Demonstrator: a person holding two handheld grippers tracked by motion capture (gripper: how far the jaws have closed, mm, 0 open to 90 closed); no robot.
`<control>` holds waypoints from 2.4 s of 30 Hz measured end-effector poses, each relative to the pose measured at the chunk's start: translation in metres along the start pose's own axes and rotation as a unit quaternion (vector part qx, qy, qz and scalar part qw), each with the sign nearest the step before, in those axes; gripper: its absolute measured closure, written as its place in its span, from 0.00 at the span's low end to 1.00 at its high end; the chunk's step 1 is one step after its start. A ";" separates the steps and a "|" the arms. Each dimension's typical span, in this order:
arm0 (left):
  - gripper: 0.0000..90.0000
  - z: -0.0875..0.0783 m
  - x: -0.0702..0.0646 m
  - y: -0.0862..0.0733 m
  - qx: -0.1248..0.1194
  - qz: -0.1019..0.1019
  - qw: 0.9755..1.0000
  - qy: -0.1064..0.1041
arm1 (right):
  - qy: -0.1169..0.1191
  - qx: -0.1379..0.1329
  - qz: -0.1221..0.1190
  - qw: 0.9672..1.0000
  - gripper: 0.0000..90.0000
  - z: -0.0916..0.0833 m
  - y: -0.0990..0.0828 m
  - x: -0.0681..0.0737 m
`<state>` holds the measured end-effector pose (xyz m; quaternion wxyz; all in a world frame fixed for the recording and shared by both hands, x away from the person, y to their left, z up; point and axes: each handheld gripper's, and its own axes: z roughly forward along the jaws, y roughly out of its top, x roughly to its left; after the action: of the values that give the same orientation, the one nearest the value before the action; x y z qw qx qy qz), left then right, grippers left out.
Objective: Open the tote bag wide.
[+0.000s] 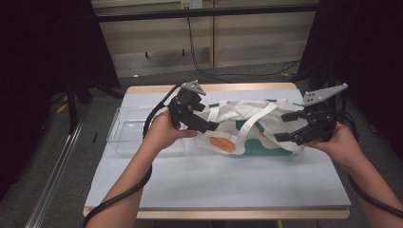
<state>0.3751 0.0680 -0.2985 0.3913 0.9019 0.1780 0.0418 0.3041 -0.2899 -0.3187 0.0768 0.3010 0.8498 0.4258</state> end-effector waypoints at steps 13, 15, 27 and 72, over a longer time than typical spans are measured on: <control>0.27 0.007 0.005 0.009 -0.001 0.005 1.000 -0.007 | -0.019 -0.017 0.024 0.999 0.26 -0.004 0.012 -0.016; 0.28 0.008 0.005 0.010 0.002 0.004 1.000 -0.008 | -0.020 -0.017 0.025 0.999 0.26 -0.003 0.013 -0.017; 0.34 0.014 0.006 0.015 0.002 0.002 1.000 -0.009 | -0.040 -0.020 0.032 0.998 0.29 0.003 0.021 -0.026; 0.98 0.057 -0.002 0.019 0.030 0.029 0.999 -0.021 | -0.068 -0.003 0.061 0.996 0.56 0.004 0.029 -0.044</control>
<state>0.3914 0.0161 -0.3236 0.3666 0.9186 0.1449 0.0290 0.3544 -0.2991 -0.3047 0.1088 0.3804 0.8214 0.4108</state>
